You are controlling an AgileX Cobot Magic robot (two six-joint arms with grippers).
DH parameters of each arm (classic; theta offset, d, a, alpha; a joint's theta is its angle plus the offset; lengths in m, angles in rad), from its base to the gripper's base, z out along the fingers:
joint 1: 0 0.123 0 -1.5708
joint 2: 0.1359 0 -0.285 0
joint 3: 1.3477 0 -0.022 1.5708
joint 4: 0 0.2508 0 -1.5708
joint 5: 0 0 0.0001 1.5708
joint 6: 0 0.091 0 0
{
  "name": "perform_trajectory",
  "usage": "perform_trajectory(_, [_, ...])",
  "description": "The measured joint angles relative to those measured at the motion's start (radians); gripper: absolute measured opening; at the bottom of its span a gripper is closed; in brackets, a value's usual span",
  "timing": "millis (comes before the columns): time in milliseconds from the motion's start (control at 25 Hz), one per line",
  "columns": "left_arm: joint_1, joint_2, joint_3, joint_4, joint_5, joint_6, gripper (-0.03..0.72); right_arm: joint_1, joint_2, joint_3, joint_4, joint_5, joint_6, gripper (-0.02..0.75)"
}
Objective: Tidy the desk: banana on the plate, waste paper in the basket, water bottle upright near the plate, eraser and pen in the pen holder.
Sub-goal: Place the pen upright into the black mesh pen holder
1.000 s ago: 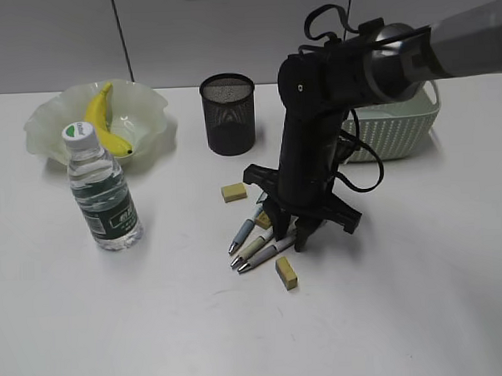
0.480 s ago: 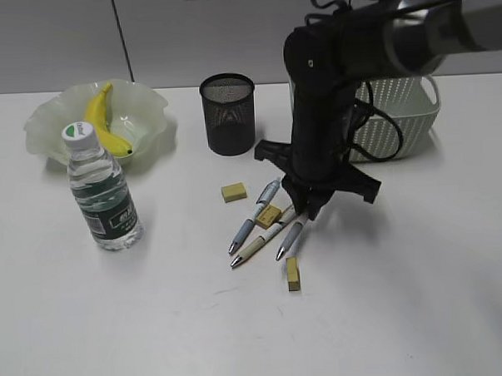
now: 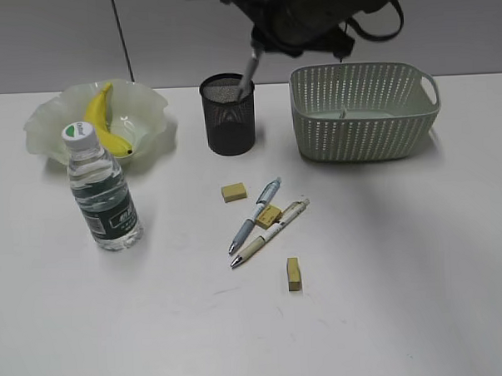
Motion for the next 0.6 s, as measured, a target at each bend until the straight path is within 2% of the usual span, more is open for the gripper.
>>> perform_trajectory(120, [0.0, 0.0, 0.0, 0.0, 0.0, 0.0, 0.43, 0.0, 0.005, -0.024, -0.217, -0.131, -0.009, 0.111])
perform_trajectory(280, [0.0, 0.0, 0.0, 0.0, 0.0, 0.0, 0.43, 0.0, 0.038, -0.039, -0.457, -0.178, -0.012, 0.111])
perform_trajectory(480, [0.0, 0.0, 0.0, 0.0, 0.0, 0.0, 0.43, 0.0, 0.135, -0.065, -0.62, -0.238, -0.014, 0.111])
perform_trajectory(600, [0.0, 0.0, 0.0, 0.0, 0.0, 0.0, 0.43, 0.0, 0.206, -0.115, -0.65, -0.25, -0.015, 0.111])
